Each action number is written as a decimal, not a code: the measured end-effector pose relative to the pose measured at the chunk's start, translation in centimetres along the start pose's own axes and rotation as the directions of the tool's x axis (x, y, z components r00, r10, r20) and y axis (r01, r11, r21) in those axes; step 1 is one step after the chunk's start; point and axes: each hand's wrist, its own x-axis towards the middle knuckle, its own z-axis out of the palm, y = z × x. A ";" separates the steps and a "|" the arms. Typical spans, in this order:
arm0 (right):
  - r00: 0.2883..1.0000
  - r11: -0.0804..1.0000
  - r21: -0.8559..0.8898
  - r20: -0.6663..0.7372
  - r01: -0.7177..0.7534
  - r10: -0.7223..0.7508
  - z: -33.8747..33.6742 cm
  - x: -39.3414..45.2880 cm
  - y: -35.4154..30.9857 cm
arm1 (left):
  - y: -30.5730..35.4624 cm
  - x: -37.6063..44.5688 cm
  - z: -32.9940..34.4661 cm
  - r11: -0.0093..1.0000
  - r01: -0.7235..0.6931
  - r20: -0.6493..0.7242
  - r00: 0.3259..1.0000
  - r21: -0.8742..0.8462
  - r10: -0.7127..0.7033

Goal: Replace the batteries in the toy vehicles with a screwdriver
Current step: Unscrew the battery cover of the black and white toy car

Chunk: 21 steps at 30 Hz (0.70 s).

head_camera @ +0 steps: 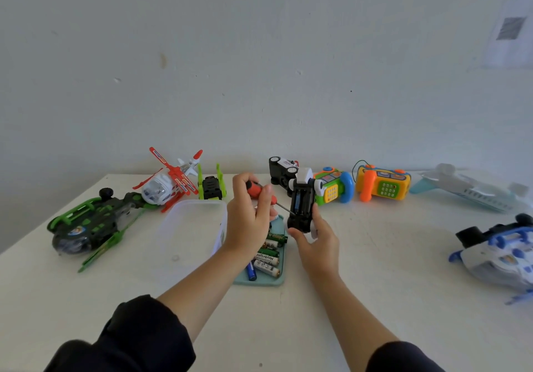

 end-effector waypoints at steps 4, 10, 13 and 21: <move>1.000 1.000 -0.014 -0.010 -0.003 0.003 0.0 0.0 0.0 | 0.0 0.0 0.0 1.000 -0.013 -0.022 1.000 -0.003 0.013; 1.000 0.998 -0.056 -0.025 0.001 -0.002 0.0 0.0 0.0 | 0.1 0.0 -0.1 0.999 0.008 0.010 1.000 0.039 -0.009; 1.000 0.997 -0.070 -0.021 0.015 -0.016 0.0 0.0 -0.1 | 0.1 0.0 -0.3 0.999 0.001 0.022 1.000 0.050 -0.003; 0.999 0.996 -0.077 -0.020 0.038 -0.040 0.0 0.0 -0.3 | -0.1 -0.2 -0.8 0.998 0.025 0.025 0.999 0.055 -0.026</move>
